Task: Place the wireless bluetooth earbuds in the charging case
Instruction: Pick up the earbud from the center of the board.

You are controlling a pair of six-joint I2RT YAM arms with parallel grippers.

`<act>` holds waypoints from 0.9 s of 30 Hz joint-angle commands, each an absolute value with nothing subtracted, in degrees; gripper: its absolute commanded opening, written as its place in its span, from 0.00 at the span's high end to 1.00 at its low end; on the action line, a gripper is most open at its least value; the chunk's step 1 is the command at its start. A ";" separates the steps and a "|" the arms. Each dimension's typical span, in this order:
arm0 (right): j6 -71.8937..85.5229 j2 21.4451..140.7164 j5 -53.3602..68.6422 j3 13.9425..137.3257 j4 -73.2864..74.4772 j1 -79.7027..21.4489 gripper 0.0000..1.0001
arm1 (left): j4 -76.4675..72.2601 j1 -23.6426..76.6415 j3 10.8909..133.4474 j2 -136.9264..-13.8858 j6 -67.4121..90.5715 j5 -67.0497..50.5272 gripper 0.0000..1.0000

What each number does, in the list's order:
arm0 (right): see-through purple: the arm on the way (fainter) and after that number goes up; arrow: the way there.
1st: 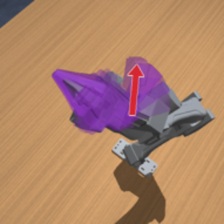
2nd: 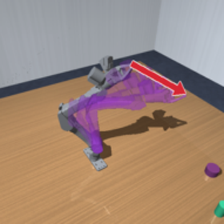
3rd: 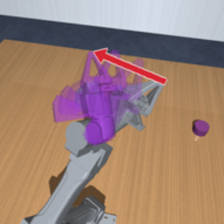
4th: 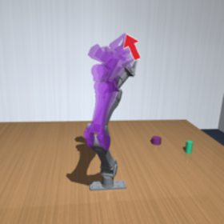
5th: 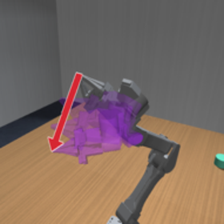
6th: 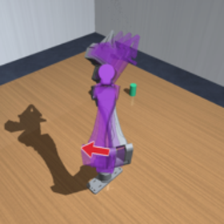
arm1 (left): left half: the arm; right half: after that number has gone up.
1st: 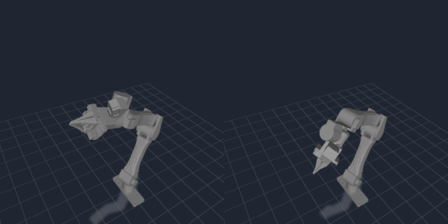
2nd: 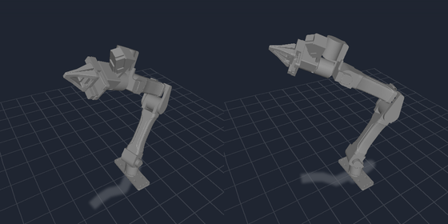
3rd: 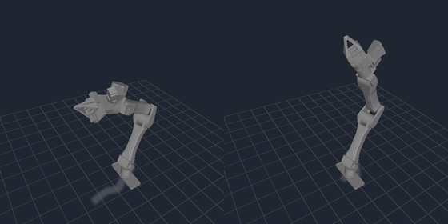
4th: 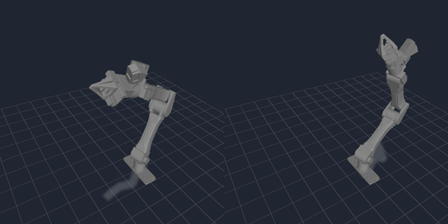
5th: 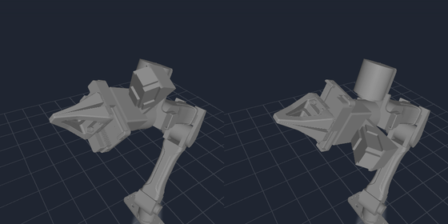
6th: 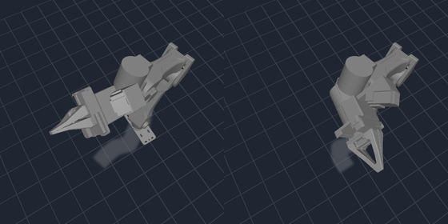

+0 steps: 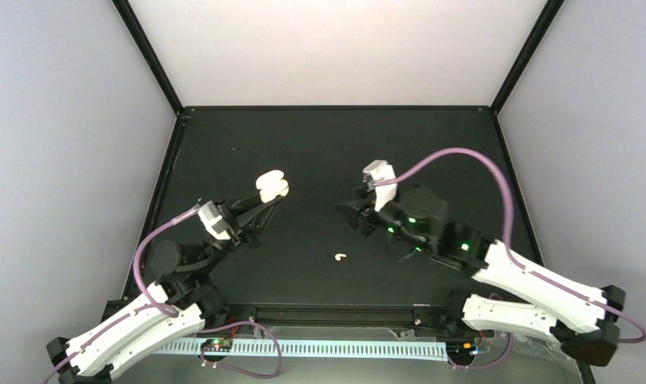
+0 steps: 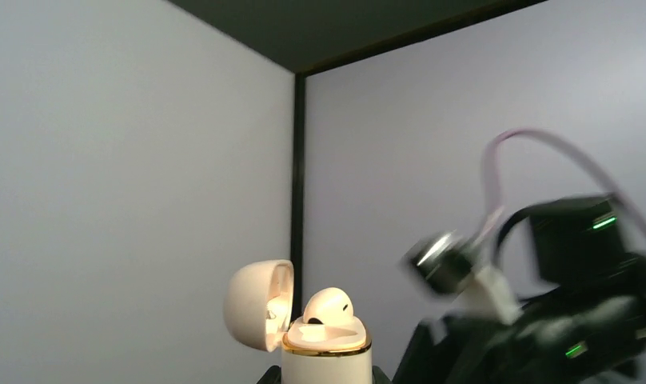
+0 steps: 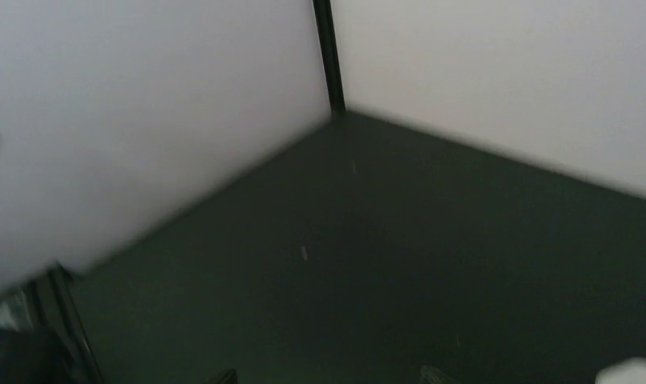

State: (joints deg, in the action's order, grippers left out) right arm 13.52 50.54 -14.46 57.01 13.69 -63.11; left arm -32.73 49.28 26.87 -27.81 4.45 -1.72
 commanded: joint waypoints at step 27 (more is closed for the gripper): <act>18.12 91.95 8.96 49.96 18.71 -54.23 0.42 | -19.82 49.75 20.40 -9.14 4.18 -26.62 0.98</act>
State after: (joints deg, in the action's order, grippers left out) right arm 18.15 90.59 8.10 48.14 19.22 -54.54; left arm -21.32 49.54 20.21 -9.93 4.69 -26.39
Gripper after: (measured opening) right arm 0.582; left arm 0.199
